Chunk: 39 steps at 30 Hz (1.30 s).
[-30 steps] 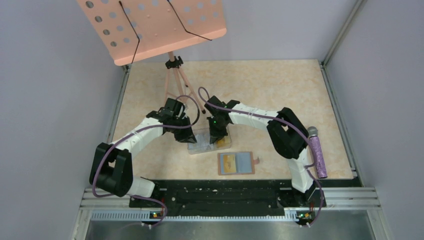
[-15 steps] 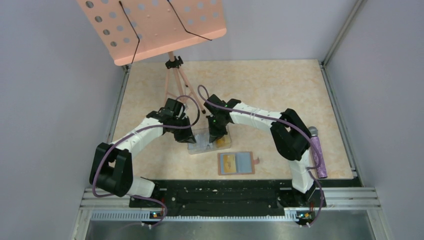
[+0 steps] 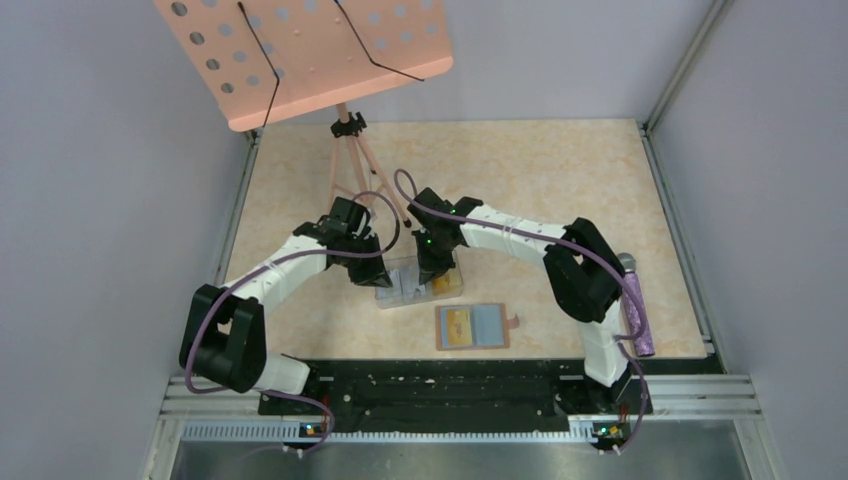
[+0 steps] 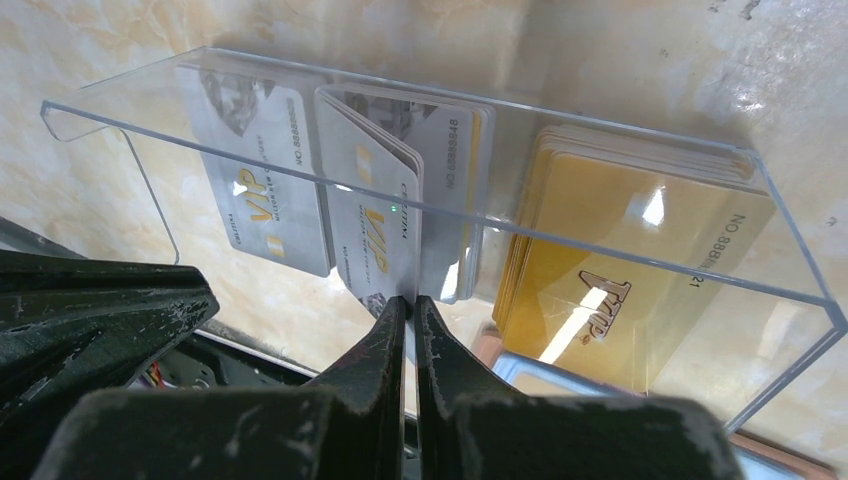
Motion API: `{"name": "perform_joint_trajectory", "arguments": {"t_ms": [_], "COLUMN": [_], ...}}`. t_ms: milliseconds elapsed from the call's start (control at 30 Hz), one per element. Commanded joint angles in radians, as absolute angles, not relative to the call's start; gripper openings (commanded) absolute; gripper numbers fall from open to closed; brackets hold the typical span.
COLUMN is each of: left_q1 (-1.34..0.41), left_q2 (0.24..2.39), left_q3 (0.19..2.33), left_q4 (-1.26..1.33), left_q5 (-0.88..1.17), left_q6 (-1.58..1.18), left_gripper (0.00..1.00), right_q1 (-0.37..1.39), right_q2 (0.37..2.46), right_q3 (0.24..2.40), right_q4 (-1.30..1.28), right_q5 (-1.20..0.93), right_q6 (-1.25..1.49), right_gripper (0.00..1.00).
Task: Put the credit cards into the card holder
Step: Pick up the credit card from the storage box.
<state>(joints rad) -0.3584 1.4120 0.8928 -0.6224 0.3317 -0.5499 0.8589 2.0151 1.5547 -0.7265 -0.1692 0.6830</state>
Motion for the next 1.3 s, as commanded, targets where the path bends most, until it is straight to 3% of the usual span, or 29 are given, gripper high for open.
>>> {"name": "perform_joint_trajectory", "arguments": {"t_ms": [0, 267, 367, 467, 833, 1267], "left_q1": [-0.362, -0.362, -0.366, -0.374, -0.391, -0.379], "left_q2": [1.411, 1.412, 1.42, 1.437, 1.402, 1.252], "left_q3": [0.881, 0.882, 0.89, 0.899, 0.902, 0.864], "left_q4": [-0.606, -0.596, -0.59, -0.585, -0.572, -0.434], "left_q5": [0.338, 0.349, 0.359, 0.36, 0.371, 0.478], "left_q6": [-0.535, -0.534, -0.535, -0.537, -0.55, -0.668], "left_gripper": [0.11, 0.11, 0.12, 0.12, 0.13, 0.33], "right_q1": [0.876, 0.877, 0.876, 0.876, 0.865, 0.812], "right_q2": [1.961, 1.978, 1.981, 1.977, 1.875, 1.694], "right_q3": [1.568, 1.547, 1.542, 1.535, 1.456, 1.297], "right_q4": [-0.752, -0.758, -0.758, -0.743, -0.595, -0.514], "right_q5": [-0.133, -0.107, -0.112, -0.119, -0.248, -0.296], "right_q6": [0.646, 0.618, 0.614, 0.619, 0.672, 0.733], "right_gripper": [0.0, 0.02, 0.08, 0.0, 0.0, 0.0]}}
